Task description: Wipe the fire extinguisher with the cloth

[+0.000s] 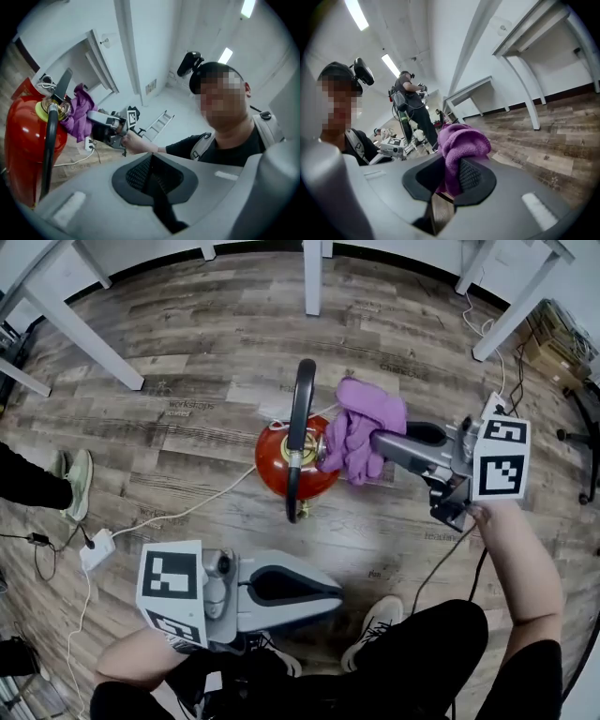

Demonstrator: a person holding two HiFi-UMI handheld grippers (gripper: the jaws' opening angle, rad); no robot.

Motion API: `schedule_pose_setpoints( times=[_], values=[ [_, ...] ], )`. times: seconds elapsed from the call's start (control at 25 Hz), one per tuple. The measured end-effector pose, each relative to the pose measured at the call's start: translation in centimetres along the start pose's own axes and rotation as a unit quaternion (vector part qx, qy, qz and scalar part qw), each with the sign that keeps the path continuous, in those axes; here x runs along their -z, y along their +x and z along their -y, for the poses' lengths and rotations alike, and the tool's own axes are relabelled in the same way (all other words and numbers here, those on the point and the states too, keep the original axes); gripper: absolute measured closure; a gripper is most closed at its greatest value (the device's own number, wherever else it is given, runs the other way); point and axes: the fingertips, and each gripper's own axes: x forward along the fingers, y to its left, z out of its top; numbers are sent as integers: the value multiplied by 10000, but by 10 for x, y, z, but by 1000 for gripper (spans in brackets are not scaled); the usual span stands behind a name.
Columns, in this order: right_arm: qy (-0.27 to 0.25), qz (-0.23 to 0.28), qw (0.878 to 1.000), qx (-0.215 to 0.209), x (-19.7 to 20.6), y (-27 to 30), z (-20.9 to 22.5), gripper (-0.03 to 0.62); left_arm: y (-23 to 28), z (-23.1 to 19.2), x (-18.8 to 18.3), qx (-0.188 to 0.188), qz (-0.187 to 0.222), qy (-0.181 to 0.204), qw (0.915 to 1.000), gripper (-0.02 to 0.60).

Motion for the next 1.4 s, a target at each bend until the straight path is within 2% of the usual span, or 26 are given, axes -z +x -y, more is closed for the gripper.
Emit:
schedule_pose_setpoints(
  times=[0.08, 0.2, 0.36, 0.48, 0.64, 0.76, 0.92, 1.0, 1.08, 1.2, 1.28, 1.4],
  values=[
    [-121, -313, 9993, -161, -7, 12, 8, 534, -3, 2, -5, 55, 91, 209, 9997, 583],
    [-388, -786, 9959, -232, -6, 30, 22, 534, -9, -2, -5, 37, -9, 682, 9977, 583],
    [-807, -1144, 9901, -127, 6, 46, 36, 534, -16, -6, -3, 51, 141, 671, 9976, 583],
    [-689, -1258, 9896, -88, 21, 51, 54, 536, -24, -16, -3, -13, 233, 521, 9984, 583],
    [-466, -1890, 9808, 109, 93, 66, 93, 537, -34, -37, 1, -195, 243, 374, 9988, 583],
    [24, -2007, 9794, 222, 149, 80, 124, 537, -41, -47, 2, -267, 315, 255, 9988, 583],
    [607, -2162, 9737, 386, 220, 93, 162, 537, -48, -61, 6, -585, 242, 252, 9977, 583],
    [764, -2331, 9682, 499, 252, 101, 177, 537, -52, -65, 7, -606, 269, 180, 9976, 583],
    [879, -2528, 9613, 654, 284, 108, 189, 537, -55, -66, 4, -530, 462, -29, 9975, 583],
    [739, -3089, 9431, 987, 333, 111, 201, 537, -58, -69, 1, -526, 633, -201, 9964, 583],
    [642, -3293, 9354, 1116, 352, 114, 201, 539, -60, -70, 4, -603, 573, -133, 9964, 583],
    [713, -3250, 9363, 1128, 352, 111, 200, 539, -63, -72, 5, -660, 569, -133, 9961, 583]
  ],
)
